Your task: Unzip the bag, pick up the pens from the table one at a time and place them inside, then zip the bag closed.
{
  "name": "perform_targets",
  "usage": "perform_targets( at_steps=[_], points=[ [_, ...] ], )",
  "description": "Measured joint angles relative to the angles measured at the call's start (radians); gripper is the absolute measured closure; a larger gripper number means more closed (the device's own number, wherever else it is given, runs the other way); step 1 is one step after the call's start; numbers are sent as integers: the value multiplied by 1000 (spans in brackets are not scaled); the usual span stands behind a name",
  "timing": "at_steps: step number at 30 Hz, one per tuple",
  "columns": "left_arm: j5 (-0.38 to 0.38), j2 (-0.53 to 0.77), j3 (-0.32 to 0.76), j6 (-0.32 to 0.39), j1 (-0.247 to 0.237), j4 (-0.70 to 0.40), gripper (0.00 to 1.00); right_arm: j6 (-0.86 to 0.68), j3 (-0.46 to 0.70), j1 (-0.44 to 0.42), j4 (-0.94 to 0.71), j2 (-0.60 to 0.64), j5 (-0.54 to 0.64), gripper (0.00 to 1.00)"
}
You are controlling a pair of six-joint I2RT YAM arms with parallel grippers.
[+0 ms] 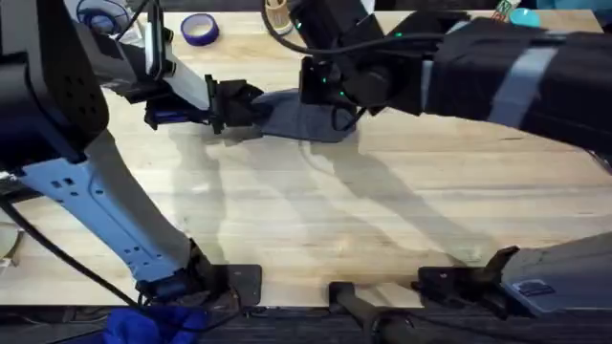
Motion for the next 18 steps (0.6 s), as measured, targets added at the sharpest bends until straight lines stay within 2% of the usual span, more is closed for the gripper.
perform_targets(
  at_steps=[8, 18],
  points=[
    [3, 0, 0, 0, -6, 0, 960, 0, -2, -8, -71, -38, 22, 970],
    [2, 0, 0, 0, -6, 0, 960, 1, -2, -66, -160, -55, 38, 970]
  ],
)
